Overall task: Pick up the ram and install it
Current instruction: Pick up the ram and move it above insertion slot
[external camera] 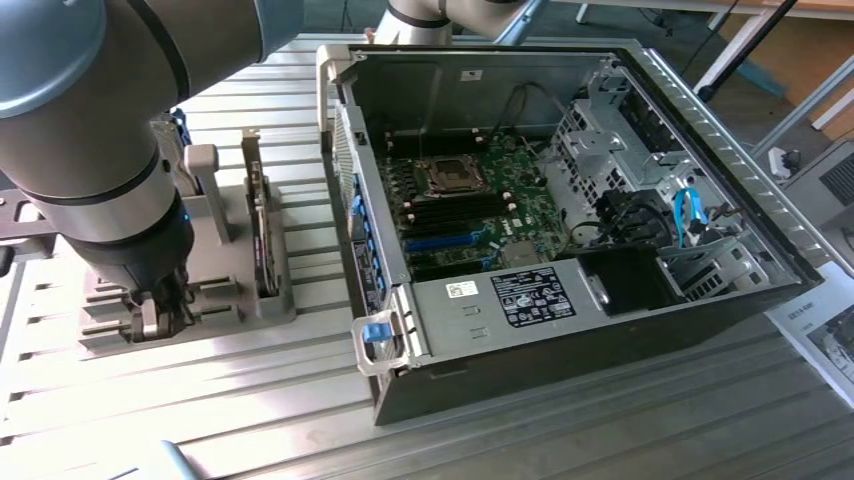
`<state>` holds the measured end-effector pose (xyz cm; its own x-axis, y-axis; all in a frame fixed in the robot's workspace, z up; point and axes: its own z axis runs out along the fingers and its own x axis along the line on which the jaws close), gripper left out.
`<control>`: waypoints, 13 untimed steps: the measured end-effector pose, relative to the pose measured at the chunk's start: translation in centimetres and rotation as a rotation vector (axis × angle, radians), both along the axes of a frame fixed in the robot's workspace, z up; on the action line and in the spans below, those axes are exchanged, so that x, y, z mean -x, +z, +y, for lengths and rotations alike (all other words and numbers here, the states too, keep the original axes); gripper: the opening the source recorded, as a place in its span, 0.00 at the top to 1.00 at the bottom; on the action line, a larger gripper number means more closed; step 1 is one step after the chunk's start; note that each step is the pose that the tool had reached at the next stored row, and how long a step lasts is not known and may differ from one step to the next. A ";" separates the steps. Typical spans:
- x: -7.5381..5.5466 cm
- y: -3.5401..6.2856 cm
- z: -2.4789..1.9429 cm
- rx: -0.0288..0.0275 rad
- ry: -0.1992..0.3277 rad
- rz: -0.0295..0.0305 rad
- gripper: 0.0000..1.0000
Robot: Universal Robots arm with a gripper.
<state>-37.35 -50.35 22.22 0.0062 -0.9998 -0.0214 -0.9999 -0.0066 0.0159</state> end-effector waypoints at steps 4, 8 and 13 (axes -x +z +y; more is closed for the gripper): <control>0.0 0.00 0.00 0.0000 0.000 0.0000 0.70; 0.0 -0.06 0.06 -0.0012 0.000 -0.0002 0.70; 0.0 -0.08 0.18 -0.0020 0.000 -0.0001 0.70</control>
<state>-37.35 -50.16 22.14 0.0063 -0.9997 -0.0233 -0.9999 -0.0067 0.0158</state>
